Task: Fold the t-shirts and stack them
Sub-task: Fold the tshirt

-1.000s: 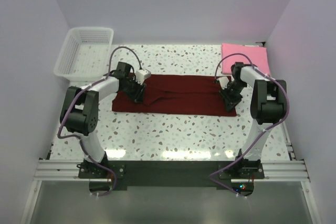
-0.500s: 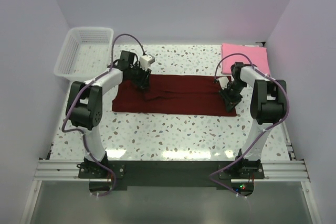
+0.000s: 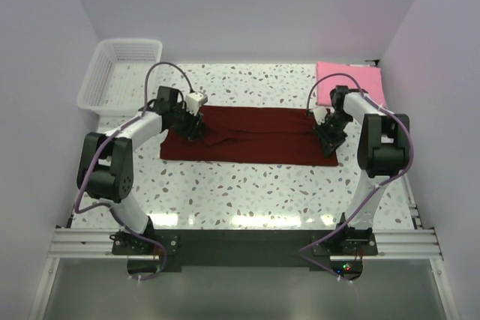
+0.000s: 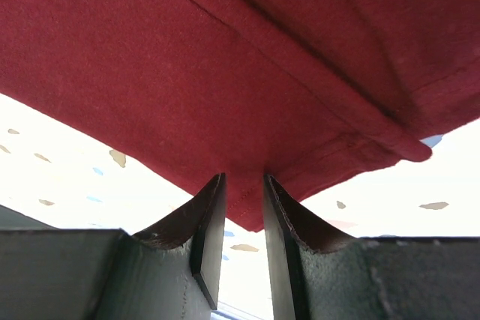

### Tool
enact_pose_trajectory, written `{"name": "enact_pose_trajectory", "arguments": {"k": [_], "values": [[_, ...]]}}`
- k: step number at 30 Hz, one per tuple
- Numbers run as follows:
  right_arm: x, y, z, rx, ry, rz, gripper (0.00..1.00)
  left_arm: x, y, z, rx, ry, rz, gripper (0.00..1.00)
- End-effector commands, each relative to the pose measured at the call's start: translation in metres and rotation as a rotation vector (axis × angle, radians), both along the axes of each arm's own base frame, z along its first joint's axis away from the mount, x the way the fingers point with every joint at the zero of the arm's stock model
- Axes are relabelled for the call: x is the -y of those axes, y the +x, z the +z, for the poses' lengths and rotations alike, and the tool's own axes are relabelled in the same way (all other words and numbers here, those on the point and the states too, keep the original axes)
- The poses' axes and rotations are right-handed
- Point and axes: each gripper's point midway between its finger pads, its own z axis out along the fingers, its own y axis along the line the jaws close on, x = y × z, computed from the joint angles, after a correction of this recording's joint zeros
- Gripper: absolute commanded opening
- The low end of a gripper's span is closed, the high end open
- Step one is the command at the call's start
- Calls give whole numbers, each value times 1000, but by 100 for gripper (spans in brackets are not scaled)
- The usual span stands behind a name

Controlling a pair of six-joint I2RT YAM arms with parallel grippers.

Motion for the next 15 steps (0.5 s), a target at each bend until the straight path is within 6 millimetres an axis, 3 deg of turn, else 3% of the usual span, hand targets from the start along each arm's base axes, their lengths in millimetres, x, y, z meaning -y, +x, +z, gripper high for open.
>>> {"name": "enact_pose_trajectory", "arguments": {"k": [1,5,7,15], "values": [[1,8,22,59,-2,11,31,-3,1,-21,-11,34,-14,45],[2,7,23,57,-7,16,31,10,-1,-37,-32,63,-67,44],[2,6,22,51,-9,19,31,20,3,-36,-23,36,-90,44],[5,-2,13,24,-19,24,30,62,43,-13,43,-35,-132,44]]}}
